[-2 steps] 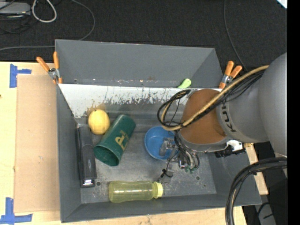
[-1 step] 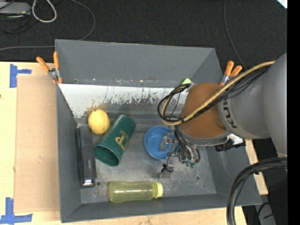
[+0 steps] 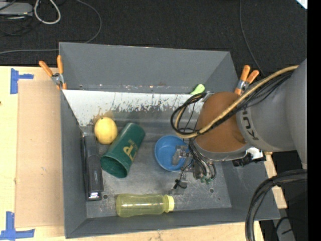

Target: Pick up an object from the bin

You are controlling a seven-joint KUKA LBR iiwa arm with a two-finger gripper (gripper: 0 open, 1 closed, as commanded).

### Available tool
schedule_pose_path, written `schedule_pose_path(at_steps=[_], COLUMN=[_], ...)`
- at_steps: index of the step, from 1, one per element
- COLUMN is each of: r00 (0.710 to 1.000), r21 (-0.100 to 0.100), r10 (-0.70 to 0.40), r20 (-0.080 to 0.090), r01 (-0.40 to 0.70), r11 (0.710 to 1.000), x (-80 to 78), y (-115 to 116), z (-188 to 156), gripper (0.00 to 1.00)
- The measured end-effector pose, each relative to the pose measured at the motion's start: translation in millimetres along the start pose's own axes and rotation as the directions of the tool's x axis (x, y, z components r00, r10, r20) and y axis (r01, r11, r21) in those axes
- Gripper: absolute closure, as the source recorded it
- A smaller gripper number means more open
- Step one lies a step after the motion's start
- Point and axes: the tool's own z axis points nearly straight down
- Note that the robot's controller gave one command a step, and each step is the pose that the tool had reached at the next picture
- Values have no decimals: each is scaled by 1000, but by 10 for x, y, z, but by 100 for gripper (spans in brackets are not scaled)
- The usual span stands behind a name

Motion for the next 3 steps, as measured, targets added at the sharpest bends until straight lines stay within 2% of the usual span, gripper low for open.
schedule_pose_path(at_steps=[1, 2, 3], r00=[994, 996, 996], r21=[2, -3, -3], r10=[-105, -94, -94], r20=[-1, 0, 0], r01=[105, 94, 94], r11=[994, 996, 996], x=[205, -16, -16], y=[-546, -215, -216], z=[234, 223, 223], gripper=[0, 100, 100])
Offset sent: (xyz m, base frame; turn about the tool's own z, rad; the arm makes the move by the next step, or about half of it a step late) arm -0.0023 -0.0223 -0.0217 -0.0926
